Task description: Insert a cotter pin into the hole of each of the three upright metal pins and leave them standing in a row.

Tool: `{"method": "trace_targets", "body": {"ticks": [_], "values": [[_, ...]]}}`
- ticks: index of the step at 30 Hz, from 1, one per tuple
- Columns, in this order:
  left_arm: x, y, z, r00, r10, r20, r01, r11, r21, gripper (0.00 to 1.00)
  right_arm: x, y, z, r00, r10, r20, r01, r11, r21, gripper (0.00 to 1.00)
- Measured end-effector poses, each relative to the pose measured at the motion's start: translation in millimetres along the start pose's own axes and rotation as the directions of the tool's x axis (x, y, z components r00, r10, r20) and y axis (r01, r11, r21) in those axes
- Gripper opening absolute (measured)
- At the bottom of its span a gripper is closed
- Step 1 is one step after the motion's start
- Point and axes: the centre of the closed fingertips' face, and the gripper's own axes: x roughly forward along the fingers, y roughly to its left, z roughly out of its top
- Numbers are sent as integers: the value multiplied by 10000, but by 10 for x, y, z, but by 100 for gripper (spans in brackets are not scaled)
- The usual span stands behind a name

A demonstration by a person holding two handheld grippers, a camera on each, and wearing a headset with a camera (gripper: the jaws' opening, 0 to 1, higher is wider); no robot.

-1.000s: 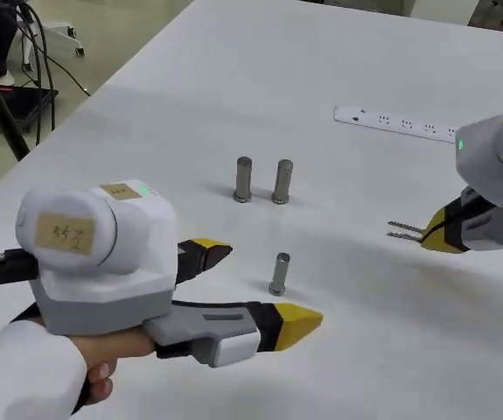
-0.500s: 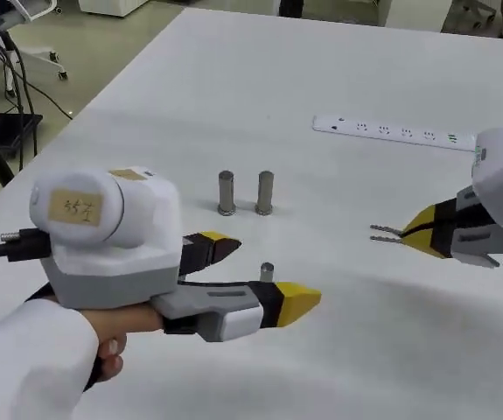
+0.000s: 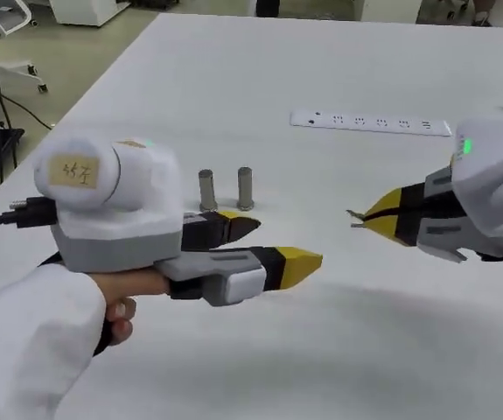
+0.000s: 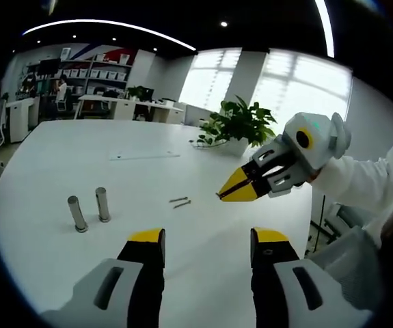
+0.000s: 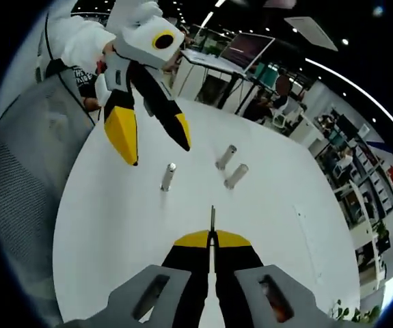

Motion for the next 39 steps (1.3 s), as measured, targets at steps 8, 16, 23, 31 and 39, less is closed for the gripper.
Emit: {"method": "trace_targets", "body": {"ticks": [8, 16, 23, 31, 39], "values": [[80, -94, 53, 9990, -454, 38, 454, 9990, -23, 39, -40, 110, 113, 9997, -88, 239, 99, 9990, -436, 0], [121, -149, 34, 9972, -742, -114, 742, 9972, 8, 30, -70, 169, 214, 9989, -176, 442, 212, 9964, -819, 0], [143, -240, 16, 9940, -1083, -160, 1080, 9940, -162, 18, -61, 268, 293, 9987, -93, 509, 156, 9920, -1253, 0], [141, -267, 31, 9924, -1226, -68, 1222, 9917, -399, 8, -49, 344, 335, 9985, 71, 546, 13, 9885, -1514, 0], [134, -276, 2, 9914, -1297, -189, 1283, 9898, -612, 3, -44, 373, 362, 9983, 164, 565, -68, 9860, -1665, 0]]}}
